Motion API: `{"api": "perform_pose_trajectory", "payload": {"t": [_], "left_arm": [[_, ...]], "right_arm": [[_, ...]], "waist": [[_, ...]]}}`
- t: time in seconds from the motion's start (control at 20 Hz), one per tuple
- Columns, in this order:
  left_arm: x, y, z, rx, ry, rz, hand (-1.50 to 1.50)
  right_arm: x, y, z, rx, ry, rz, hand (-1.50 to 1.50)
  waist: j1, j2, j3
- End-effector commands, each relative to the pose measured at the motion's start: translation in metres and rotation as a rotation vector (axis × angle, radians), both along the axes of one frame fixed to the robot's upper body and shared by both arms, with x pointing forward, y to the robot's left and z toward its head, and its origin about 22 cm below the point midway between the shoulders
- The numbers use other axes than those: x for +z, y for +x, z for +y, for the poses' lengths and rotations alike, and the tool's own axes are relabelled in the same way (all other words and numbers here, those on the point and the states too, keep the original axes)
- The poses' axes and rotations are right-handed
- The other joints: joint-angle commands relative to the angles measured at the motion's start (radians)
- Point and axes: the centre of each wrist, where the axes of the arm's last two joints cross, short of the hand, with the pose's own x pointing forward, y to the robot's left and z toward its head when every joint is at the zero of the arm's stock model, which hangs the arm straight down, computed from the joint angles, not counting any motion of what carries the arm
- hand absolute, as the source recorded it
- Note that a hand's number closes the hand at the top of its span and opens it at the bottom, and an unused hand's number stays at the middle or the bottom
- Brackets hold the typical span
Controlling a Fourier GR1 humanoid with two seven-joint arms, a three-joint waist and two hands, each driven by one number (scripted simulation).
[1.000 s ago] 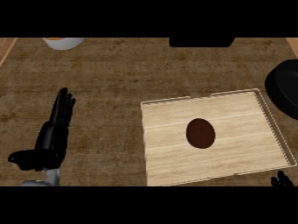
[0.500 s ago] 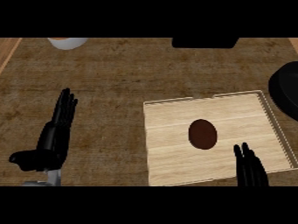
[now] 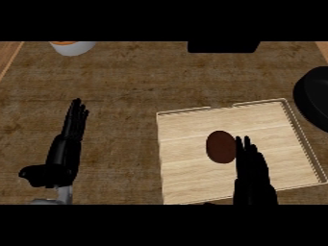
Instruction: Pick the cupcake from the tray and place it in the pot
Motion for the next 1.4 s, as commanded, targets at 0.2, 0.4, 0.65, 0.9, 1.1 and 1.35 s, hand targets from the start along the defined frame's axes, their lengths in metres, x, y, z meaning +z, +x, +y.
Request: {"api": "perform_pose_trajectory", "payload": {"t": [0.2,0.4,0.65,0.9,1.1,1.35], "left_arm": [[0.002,-0.001,-0.007,0.001,-0.005,-0.009,0.0],[-0.008,-0.008,0.009,0.01,0.003,-0.011,0.0],[0.012,-0.014,0.011,0.003,0.009,-0.005,0.0],[-0.001,-0.008,-0.002,-0.001,-0.005,-0.005,0.0],[0.01,-0.006,0.006,0.0,0.008,-0.006,0.0],[0.015,0.003,0.011,0.015,0.002,-0.016,0.0]], "right_arm": [[-0.03,0.03,0.015,0.0,-0.024,0.013,-1.5],[-0.031,0.03,-0.01,-0.008,-0.028,0.022,-1.5],[-0.039,0.058,0.004,-0.028,-0.008,0.038,-1.5],[-0.044,0.045,0.005,0.018,-0.04,0.034,1.5],[-0.059,0.045,0.015,0.016,-0.141,-0.141,1.5],[-0.056,0.065,0.006,0.011,-0.157,-0.158,1.5]], "waist": [[-0.002,-0.001,0.0],[-0.004,-0.002,0.0],[0.003,-0.001,0.001],[-0.003,-0.002,0.0],[-0.001,-0.002,0.0],[-0.002,-0.002,0.0]]}}
